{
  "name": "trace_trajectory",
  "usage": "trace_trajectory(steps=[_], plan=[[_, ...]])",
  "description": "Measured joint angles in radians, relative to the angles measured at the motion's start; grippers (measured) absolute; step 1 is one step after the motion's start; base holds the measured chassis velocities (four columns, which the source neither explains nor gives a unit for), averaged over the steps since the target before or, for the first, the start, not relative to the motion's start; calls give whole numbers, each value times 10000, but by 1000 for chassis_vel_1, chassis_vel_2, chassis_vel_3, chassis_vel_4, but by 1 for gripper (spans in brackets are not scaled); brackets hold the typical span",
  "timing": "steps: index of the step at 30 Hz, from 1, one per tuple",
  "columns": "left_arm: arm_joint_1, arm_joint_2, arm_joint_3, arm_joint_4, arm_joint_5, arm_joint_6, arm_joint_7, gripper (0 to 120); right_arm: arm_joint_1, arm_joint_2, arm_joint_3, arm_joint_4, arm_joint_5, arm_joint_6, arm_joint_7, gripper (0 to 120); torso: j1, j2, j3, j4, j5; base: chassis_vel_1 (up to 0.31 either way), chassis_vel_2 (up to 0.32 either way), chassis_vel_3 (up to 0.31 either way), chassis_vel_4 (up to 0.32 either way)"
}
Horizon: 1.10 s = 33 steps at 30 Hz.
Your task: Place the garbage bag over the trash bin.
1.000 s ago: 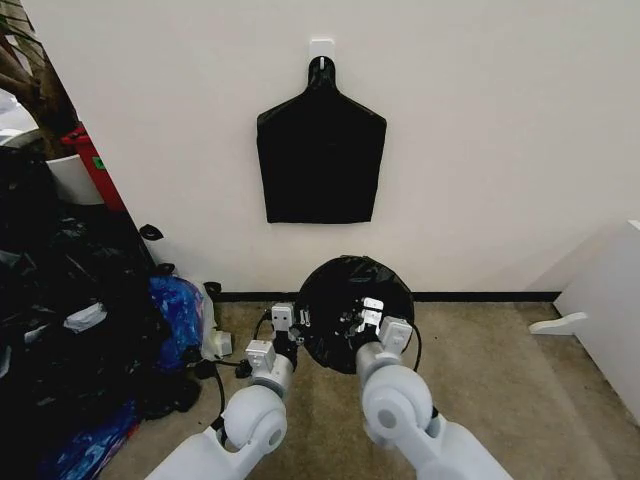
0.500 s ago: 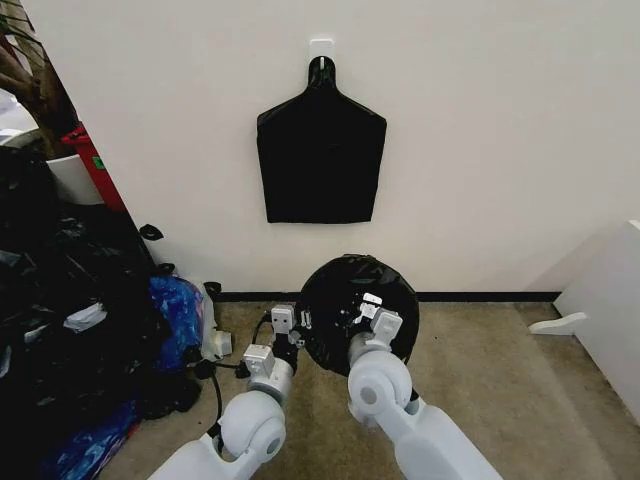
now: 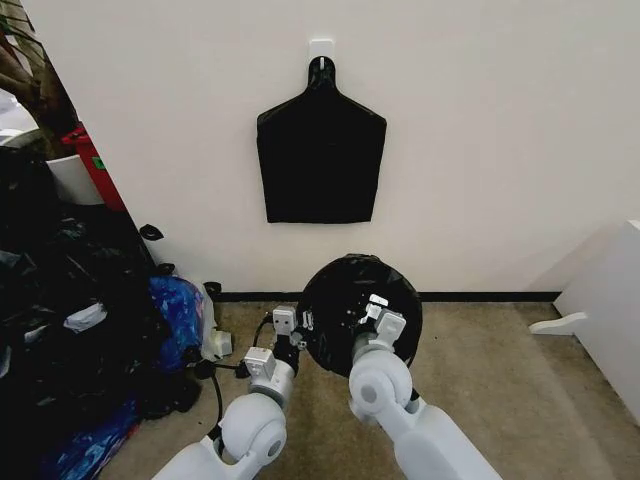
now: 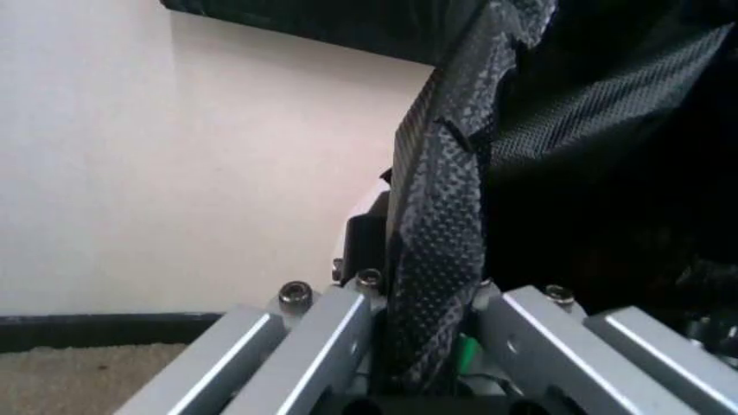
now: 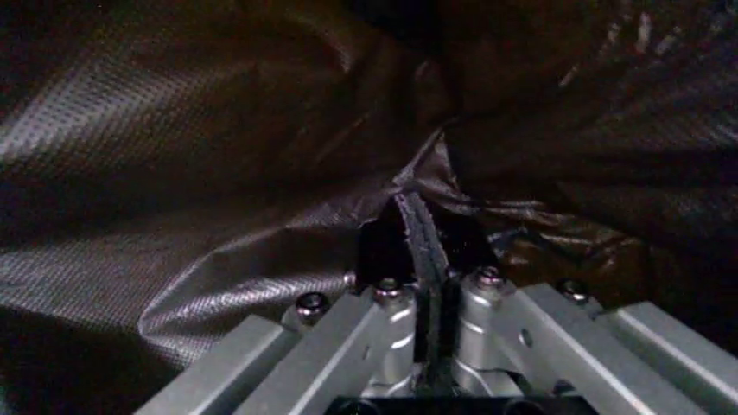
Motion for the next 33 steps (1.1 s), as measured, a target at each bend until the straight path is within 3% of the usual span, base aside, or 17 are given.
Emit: trace_trajectory(steps=[12, 20, 33], plan=[[177, 82, -23, -217, 119, -18, 24, 0, 280, 330, 149, -745, -6, 1, -33, 0, 0, 0, 0, 1, 0, 0, 0, 0, 0], [305, 87, 21, -320, 458, -158, 232, 0, 748, 738, 498, -2132, -125, 140, -25, 0, 0, 0, 1, 1, 1, 0, 0, 0, 0], [193, 2, -1, -92, 471, -235, 248, 0, 541, 628, 1, -1037, 266, 107, 341, 0, 0, 0, 0, 0, 1, 0, 0, 0, 0]])
